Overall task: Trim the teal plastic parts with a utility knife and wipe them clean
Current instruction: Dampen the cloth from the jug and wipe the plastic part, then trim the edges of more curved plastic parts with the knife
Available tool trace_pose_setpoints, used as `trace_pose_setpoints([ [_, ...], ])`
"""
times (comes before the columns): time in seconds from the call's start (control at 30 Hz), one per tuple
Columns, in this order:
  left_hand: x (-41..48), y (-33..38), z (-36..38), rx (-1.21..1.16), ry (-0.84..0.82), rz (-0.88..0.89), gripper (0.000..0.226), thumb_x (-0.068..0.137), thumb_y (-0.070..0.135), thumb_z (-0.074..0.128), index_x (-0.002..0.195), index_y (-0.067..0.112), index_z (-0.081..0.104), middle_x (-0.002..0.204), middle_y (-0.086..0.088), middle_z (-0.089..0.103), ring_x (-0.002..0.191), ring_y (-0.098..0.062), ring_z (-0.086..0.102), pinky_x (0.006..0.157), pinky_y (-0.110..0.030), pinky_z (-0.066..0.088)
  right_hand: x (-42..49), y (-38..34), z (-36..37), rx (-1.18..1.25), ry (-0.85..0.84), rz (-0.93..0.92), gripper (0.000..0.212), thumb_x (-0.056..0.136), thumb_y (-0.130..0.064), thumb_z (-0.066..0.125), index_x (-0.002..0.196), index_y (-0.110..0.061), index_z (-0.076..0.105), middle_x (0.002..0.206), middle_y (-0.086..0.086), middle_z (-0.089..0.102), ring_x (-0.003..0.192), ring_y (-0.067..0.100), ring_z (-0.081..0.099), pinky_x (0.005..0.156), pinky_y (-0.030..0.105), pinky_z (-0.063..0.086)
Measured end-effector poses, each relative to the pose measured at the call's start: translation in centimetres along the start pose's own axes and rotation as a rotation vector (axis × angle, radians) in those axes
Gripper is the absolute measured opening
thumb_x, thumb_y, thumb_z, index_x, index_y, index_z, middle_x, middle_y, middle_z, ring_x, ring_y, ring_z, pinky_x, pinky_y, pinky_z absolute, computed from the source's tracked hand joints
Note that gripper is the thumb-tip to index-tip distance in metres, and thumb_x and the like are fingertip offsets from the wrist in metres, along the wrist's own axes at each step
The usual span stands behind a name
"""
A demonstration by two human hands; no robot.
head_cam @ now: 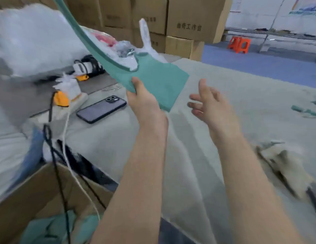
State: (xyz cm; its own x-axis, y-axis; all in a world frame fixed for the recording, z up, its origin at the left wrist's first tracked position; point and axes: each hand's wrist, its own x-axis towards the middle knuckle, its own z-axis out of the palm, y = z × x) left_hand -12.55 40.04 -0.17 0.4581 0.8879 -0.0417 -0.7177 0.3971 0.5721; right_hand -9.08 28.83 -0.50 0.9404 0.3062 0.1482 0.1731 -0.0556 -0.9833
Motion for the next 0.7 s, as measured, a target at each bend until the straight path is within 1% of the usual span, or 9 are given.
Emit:
trace_pose_setpoints([
  [0.07, 2.2, 4.0, -2.8, 0.016, 0.104, 0.182, 0.023, 0.104, 0.02, 0.039, 0.109, 0.007, 0.057, 0.097, -0.006, 0.068, 0.085, -0.022, 0.067, 0.072, -0.031, 0.057, -0.7, -1.2, 8.1, 0.234, -0.304, 0.114, 0.042, 0.1, -0.031, 0.05, 0.134, -0.007, 0.049, 0.105, 0.007, 0.067, 0.076, 0.015, 0.066, 0.077, 0.03, 0.058],
  [0.13, 4.5, 8.3, -6.8, 0.034, 0.271, 0.316, 0.034, 0.104, 0.018, 0.039, 0.124, -0.006, 0.052, 0.115, -0.019, 0.065, 0.099, -0.032, 0.065, 0.084, -0.041, 0.056, -2.4, -1.5, 15.0, 0.362, -0.472, 0.145, 0.033, 0.098, -0.01, 0.053, 0.131, -0.004, 0.051, 0.097, 0.009, 0.068, 0.066, 0.014, 0.066, 0.061, 0.026, 0.058],
  [0.2, 6.1, 12.3, -11.3, 0.035, 0.441, 0.404, 0.035, 0.103, 0.018, 0.04, 0.125, -0.008, 0.05, 0.121, -0.024, 0.061, 0.104, -0.034, 0.064, 0.09, -0.044, 0.053, -4.8, -1.2, 20.8, 0.338, -0.564, 0.133, 0.037, 0.095, 0.0, 0.053, 0.131, -0.007, 0.048, 0.09, 0.006, 0.066, 0.064, 0.011, 0.065, 0.057, 0.024, 0.056],
  [0.3, 6.5, 17.1, -18.1, 0.032, 0.597, 0.496, 0.025, 0.102, 0.015, 0.04, 0.123, 0.003, 0.048, 0.117, -0.016, 0.061, 0.094, -0.028, 0.064, 0.081, -0.035, 0.056, -8.7, 0.1, 28.2, 0.173, -0.769, 0.068, 0.035, 0.097, 0.0, 0.05, 0.131, -0.002, 0.046, 0.1, 0.009, 0.061, 0.067, 0.008, 0.064, 0.053, 0.021, 0.055],
  [0.37, 5.9, 18.9, -22.4, 0.068, 0.703, 0.522, 0.031, 0.099, 0.003, 0.04, 0.129, -0.002, 0.045, 0.124, -0.022, 0.059, 0.104, -0.035, 0.063, 0.085, -0.038, 0.053, -11.0, 2.1, 32.3, 0.05, -0.89, 0.05, 0.034, 0.098, -0.002, 0.049, 0.131, 0.003, 0.045, 0.11, 0.014, 0.061, 0.078, 0.016, 0.068, 0.062, 0.027, 0.058],
  [0.43, 5.4, 19.5, -26.8, 0.096, 0.82, 0.429, 0.037, 0.094, -0.005, 0.04, 0.131, -0.007, 0.043, 0.127, -0.024, 0.057, 0.108, -0.036, 0.06, 0.082, -0.036, 0.051, -13.0, 4.4, 35.1, -0.186, -0.993, 0.0, 0.042, 0.097, -0.011, 0.053, 0.137, -0.003, 0.043, 0.127, 0.018, 0.058, 0.109, 0.031, 0.062, 0.088, 0.038, 0.052],
  [0.57, 3.3, 18.0, -32.2, 0.049, 0.918, -0.03, 0.022, 0.099, 0.013, 0.042, 0.116, 0.006, 0.051, 0.094, -0.017, 0.059, 0.08, -0.032, 0.056, 0.059, -0.029, 0.052, -15.6, 8.5, 36.0, -0.523, -1.112, -0.077, 0.051, 0.096, -0.026, 0.058, 0.142, -0.01, 0.043, 0.142, 0.012, 0.049, 0.126, 0.028, 0.05, 0.101, 0.034, 0.041],
  [0.63, 3.4, 16.7, -32.8, -0.01, 0.886, -0.112, 0.03, 0.097, 0.02, 0.044, 0.122, 0.007, 0.055, 0.104, -0.014, 0.061, 0.094, -0.032, 0.059, 0.08, -0.036, 0.053, -16.0, 9.4, 35.4, -0.531, -1.142, -0.052, 0.05, 0.096, -0.028, 0.057, 0.141, -0.01, 0.045, 0.143, 0.01, 0.049, 0.129, 0.026, 0.047, 0.104, 0.034, 0.038],
  [0.7, 4.1, 16.1, -31.7, 0.017, 0.877, -0.084, 0.027, 0.095, 0.02, 0.047, 0.115, 0.006, 0.059, 0.1, -0.011, 0.06, 0.093, -0.027, 0.058, 0.081, -0.036, 0.049, -15.4, 9.3, 34.5, -0.493, -1.121, -0.018, 0.045, 0.097, -0.027, 0.055, 0.139, -0.012, 0.048, 0.142, 0.007, 0.05, 0.13, 0.023, 0.047, 0.105, 0.032, 0.037],
])
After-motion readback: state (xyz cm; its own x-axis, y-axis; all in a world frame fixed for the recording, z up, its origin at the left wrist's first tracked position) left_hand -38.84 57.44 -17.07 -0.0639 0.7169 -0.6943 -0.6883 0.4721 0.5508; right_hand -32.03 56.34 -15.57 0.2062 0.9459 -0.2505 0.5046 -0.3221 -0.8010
